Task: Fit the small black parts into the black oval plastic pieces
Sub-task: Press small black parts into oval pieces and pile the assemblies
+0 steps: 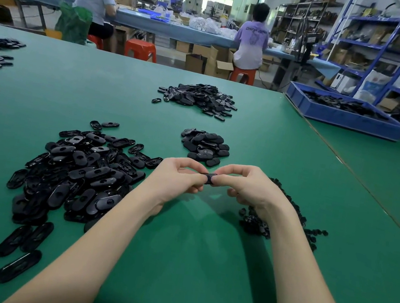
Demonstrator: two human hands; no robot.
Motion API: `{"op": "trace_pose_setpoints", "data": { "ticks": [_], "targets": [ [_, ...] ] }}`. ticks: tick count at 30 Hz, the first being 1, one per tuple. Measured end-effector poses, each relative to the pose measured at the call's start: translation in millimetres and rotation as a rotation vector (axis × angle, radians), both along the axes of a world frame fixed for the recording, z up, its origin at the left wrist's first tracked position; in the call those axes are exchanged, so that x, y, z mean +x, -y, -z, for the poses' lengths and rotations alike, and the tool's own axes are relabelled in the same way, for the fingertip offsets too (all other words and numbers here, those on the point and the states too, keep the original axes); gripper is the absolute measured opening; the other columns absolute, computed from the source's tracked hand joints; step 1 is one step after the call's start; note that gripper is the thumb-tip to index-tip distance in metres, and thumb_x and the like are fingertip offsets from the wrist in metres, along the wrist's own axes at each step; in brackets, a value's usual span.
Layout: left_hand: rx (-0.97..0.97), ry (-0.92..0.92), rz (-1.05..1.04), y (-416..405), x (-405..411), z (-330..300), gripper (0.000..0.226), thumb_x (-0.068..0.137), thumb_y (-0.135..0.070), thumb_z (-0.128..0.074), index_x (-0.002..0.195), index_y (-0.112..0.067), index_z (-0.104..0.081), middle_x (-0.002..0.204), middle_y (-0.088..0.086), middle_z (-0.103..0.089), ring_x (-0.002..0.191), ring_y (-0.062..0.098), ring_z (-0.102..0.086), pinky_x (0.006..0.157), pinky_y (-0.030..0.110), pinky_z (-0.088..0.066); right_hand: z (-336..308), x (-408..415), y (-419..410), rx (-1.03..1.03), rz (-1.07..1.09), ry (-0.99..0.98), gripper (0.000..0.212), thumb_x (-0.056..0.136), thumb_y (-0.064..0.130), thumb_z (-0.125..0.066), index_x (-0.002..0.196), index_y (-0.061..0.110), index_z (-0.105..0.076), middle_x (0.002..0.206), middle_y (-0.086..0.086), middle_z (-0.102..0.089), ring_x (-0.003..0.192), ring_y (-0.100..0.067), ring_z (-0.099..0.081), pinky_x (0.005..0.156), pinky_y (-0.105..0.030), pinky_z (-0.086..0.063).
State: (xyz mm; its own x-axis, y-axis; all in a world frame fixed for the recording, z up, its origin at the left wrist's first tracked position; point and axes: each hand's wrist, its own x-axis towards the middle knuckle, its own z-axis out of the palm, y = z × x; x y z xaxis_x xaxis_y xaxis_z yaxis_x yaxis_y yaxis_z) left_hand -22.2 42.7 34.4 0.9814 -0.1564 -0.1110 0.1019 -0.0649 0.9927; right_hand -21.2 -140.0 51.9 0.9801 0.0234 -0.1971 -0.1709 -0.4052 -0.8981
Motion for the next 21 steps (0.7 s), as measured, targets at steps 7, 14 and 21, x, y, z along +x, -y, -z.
{"op": "trace_pose_setpoints", "data": {
  "ticks": [7,14,21],
  "targets": [
    [0.038,0.022,-0.040,-0.1,0.2,1.2,0.007,0.085,-0.007,-0.075,0.091,-0.011,-0.072,0.072,0.003,-0.072,0.059,0.010,-0.059,0.063,0.015,-0.050,4.3,3.1,-6.0,-0.059,0.003,0.075,0.009,0.078,0.027,-0.084,0.076,0.025,-0.075,0.061,0.008,-0.055,0.050,-0.009,-0.038,0.044,-0.016,-0.029],
    [0.008,0.016,-0.041,-1.6,0.8,0.5,0.007,0.087,-0.005,-0.074,0.092,-0.009,-0.073,0.073,0.001,-0.073,0.057,0.004,-0.060,0.062,0.011,-0.051,7.4,4.5,-6.1,-0.027,0.001,0.130,0.012,0.079,0.024,-0.086,0.073,0.022,-0.076,0.054,0.014,-0.057,0.044,0.002,-0.043,0.043,-0.008,-0.031],
    [-0.058,0.003,-0.024,-5.1,2.7,-1.1,0.010,0.086,0.000,-0.074,0.088,-0.010,-0.073,0.074,0.001,-0.075,0.066,0.008,-0.066,0.068,0.013,-0.055,14.0,7.2,-14.1,0.012,0.022,0.191,0.010,0.081,0.016,-0.082,0.078,0.017,-0.073,0.057,0.015,-0.060,0.051,0.002,-0.050,0.048,-0.008,-0.036]
  ]
}}
